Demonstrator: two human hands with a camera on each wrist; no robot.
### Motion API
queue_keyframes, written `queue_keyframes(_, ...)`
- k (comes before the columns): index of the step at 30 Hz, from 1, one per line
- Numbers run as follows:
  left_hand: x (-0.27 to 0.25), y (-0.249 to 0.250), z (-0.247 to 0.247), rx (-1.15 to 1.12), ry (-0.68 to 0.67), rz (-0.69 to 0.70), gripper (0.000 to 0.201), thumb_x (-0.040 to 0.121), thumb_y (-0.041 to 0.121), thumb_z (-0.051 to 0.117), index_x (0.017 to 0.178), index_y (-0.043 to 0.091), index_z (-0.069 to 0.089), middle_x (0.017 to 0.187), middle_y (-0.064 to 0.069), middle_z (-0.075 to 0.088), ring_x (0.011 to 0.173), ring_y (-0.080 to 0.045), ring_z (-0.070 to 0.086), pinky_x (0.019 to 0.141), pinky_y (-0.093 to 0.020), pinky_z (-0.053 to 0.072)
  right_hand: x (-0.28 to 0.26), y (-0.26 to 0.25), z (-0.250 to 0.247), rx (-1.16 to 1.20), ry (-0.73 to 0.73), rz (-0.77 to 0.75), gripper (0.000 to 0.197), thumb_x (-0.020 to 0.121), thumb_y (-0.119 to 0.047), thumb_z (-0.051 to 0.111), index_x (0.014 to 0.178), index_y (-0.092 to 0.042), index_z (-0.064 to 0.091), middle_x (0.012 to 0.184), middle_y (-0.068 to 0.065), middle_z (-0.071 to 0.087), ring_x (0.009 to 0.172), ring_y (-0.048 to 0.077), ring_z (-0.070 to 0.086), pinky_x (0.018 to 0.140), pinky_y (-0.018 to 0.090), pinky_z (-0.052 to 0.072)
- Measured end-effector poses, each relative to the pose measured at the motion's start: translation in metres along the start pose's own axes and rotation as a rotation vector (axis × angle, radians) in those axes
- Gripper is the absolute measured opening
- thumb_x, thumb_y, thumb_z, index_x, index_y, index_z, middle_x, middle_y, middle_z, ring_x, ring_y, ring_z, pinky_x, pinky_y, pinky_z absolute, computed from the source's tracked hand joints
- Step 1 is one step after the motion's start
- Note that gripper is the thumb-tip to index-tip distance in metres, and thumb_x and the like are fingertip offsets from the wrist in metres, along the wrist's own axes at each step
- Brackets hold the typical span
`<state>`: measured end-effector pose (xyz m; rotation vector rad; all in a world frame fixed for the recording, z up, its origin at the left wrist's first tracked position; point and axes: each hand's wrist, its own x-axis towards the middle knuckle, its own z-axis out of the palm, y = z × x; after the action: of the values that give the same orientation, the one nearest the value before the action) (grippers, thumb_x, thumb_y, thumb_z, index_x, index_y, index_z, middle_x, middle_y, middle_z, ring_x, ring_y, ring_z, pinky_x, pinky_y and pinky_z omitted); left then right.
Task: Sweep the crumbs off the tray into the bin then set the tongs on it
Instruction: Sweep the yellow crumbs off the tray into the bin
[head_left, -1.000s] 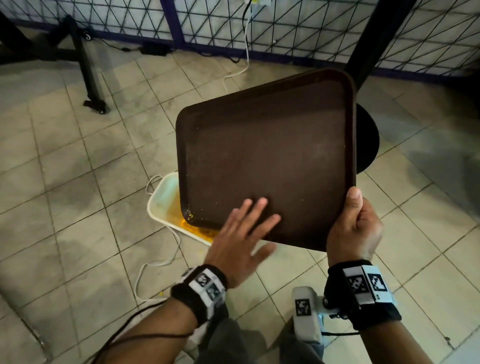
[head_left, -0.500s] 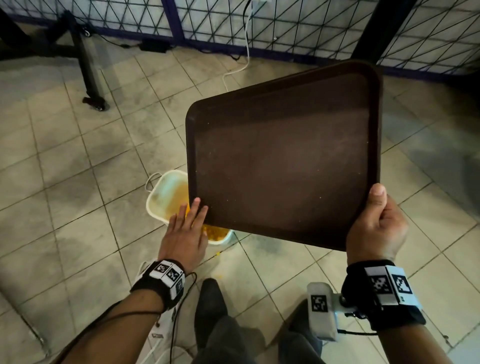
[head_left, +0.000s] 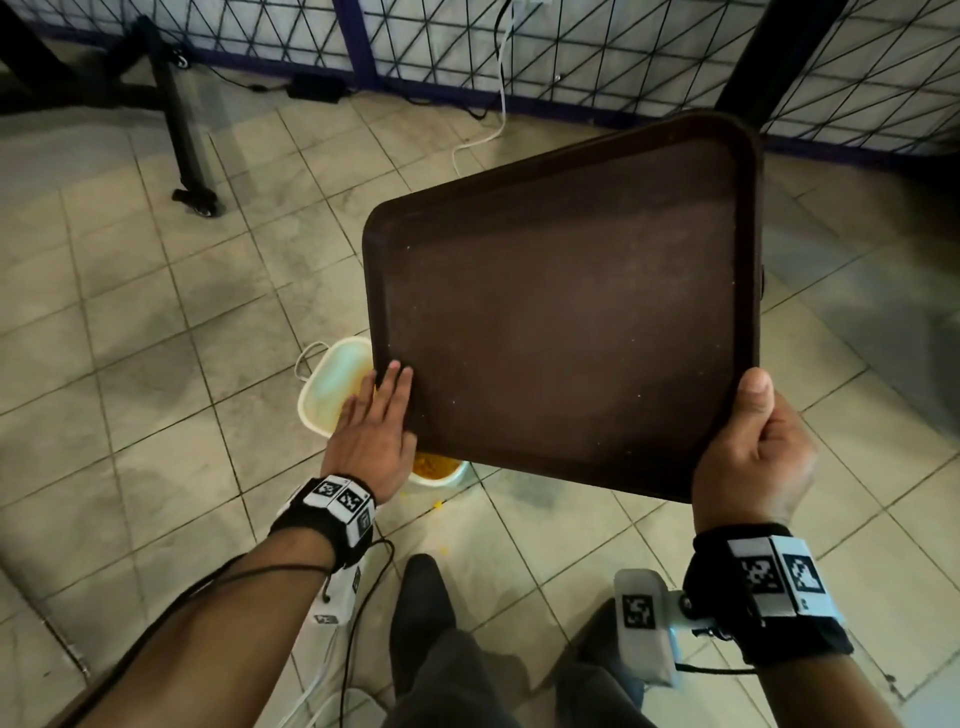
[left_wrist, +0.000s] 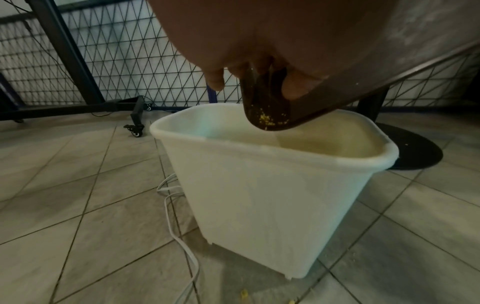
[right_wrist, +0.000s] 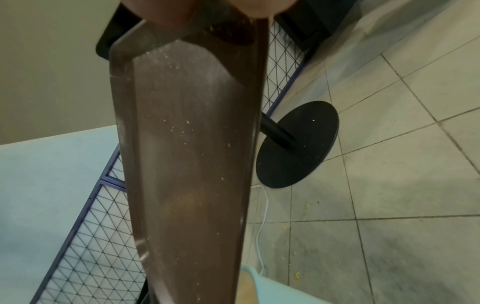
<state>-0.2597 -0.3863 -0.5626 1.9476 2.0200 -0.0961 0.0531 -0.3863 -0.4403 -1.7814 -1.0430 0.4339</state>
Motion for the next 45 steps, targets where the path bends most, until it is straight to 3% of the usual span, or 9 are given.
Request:
queue_keyframes(4,-0.012,-0.003,0.007,0.159,-0.260,0.012,0.062,0.101,0.040,0.023,0.158,0.021,0.005,0.166,0.002,0.000,0.152,-0.024,0.001,0.122,-0.044,0.012,-0.001,-0.003,0.007,0.040,0.007,-0.020,0.041,0.105,-0.034,0.039,0.064,-0.034,0.035,0.057,-0.008,0.033,0.047,0.000,0.038,0.045,0.010,0.027)
queue_keyframes(8,-0.024,0.006,-0.013,-0.039,-0.075,-0.018,0.052,0.101,0.032,0.035,0.152,0.023,0.032,0.156,-0.007,0.036,0.145,-0.026,0.029,0.111,-0.042,0.033,-0.002,-0.003,0.008,0.046,0.010,-0.053,0.040,0.105,-0.032,0.039,0.065,-0.034,0.036,0.057,-0.009,0.032,0.047,0.000,0.038,0.045,0.010,0.026)
queue_keyframes(11,-0.013,0.009,-0.016,-0.108,0.059,-0.044,0.059,0.100,0.028,0.040,0.155,0.019,0.021,0.162,-0.004,0.021,0.148,-0.024,0.022,0.114,-0.041,0.030,-0.006,-0.003,0.007,0.065,0.011,-0.036,0.039,0.105,-0.031,0.039,0.066,-0.033,0.038,0.058,-0.008,0.034,0.049,0.000,0.039,0.046,0.009,0.028)
queue_keyframes(17,-0.017,0.002,0.015,0.019,-0.224,0.013,0.065,0.097,0.042,0.022,0.157,0.019,0.012,0.165,-0.001,0.009,0.151,-0.024,0.006,0.121,-0.042,0.016,-0.004,-0.001,0.007,0.094,0.010,0.021,0.035,0.104,-0.035,0.040,0.076,-0.017,0.049,0.059,-0.006,0.037,0.050,0.001,0.041,0.046,0.009,0.029)
queue_keyframes(21,-0.022,0.002,0.009,-0.113,0.042,-0.006,0.059,0.090,0.036,0.027,0.143,0.018,0.046,0.147,-0.005,0.049,0.146,-0.028,0.028,0.114,-0.046,0.031,-0.008,0.002,0.002,0.068,0.023,0.036,0.040,0.104,-0.035,0.040,0.065,-0.030,0.040,0.058,-0.007,0.035,0.048,0.001,0.039,0.044,0.010,0.028)
queue_keyframes(26,-0.018,0.017,0.012,-0.100,-0.061,-0.103,0.062,0.099,0.032,0.036,0.156,0.017,0.017,0.163,-0.002,0.017,0.150,-0.024,0.013,0.119,-0.040,0.020,-0.012,0.002,0.004,0.086,0.050,0.076,0.043,0.105,-0.034,0.040,0.063,-0.023,0.042,0.058,-0.004,0.035,0.049,0.002,0.041,0.045,0.009,0.029)
queue_keyframes(33,-0.027,0.032,0.007,-0.169,0.215,-0.026,0.039,0.093,0.030,0.045,0.131,0.021,0.054,0.129,-0.002,0.054,0.122,-0.023,0.046,0.091,-0.042,0.050,-0.007,0.005,0.002,0.058,0.041,0.037,0.037,0.105,-0.031,0.041,0.071,-0.018,0.048,0.053,-0.009,0.041,0.050,-0.004,0.044,0.046,0.007,0.030)
queue_keyframes(39,-0.030,0.038,0.022,-0.126,0.040,-0.025,0.054,0.102,0.041,0.031,0.152,0.020,0.031,0.159,-0.001,0.029,0.147,-0.022,0.020,0.117,-0.041,0.022,-0.004,0.002,0.002,0.109,0.056,0.058,0.043,0.105,-0.033,0.040,0.062,-0.029,0.038,0.048,-0.026,0.046,0.047,-0.001,0.042,0.044,0.008,0.029)
queue_keyframes(45,-0.032,0.025,0.015,-0.101,0.142,-0.037,0.047,0.102,0.038,0.033,0.145,0.020,0.041,0.152,0.000,0.039,0.147,-0.024,0.020,0.118,-0.040,0.020,-0.003,0.005,-0.003,0.057,0.058,0.019,0.041,0.105,-0.030,0.040,0.064,-0.028,0.041,0.056,-0.005,0.034,0.049,-0.002,0.043,0.045,0.008,0.029)
